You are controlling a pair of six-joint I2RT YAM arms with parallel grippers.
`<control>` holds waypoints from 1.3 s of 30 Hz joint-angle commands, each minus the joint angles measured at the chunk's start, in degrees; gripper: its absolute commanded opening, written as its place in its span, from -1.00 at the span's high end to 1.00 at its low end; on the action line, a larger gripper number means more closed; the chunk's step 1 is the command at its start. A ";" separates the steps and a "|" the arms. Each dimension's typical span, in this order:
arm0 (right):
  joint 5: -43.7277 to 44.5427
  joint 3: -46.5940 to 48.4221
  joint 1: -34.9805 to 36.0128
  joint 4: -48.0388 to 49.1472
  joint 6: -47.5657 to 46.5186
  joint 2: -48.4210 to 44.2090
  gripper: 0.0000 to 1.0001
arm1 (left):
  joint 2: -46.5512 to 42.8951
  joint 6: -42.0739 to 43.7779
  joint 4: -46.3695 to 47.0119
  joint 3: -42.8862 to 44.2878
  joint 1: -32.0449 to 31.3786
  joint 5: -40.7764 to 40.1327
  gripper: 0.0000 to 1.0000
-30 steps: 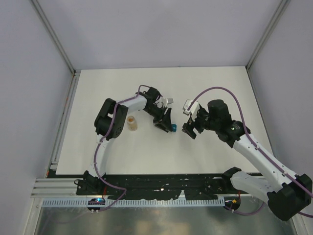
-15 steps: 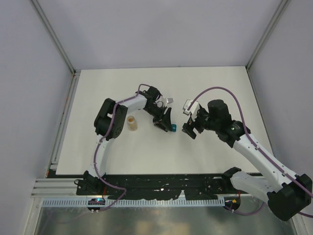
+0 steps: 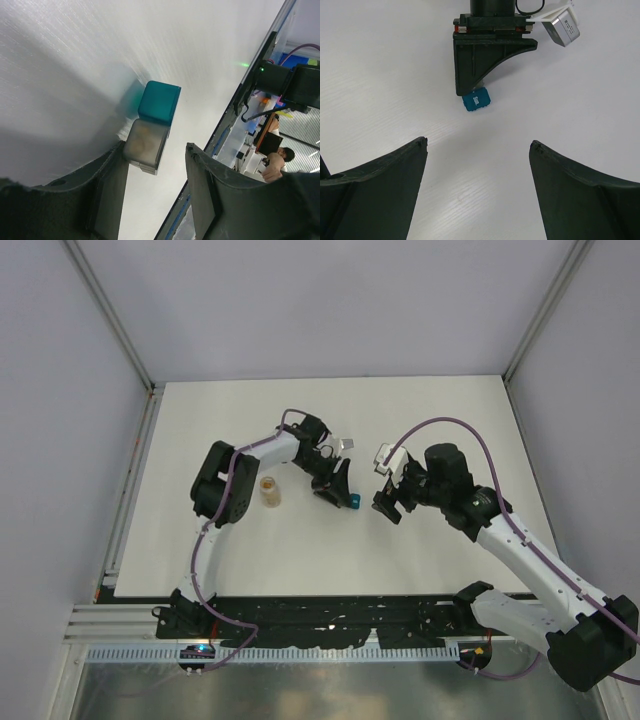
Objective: Sort the pills into containers
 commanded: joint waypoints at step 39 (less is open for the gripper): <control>-0.39 0.26 -0.70 2.41 -0.18 -1.16 -0.75 | -4.63 5.28 -1.01 -2.10 0.46 -11.16 -0.13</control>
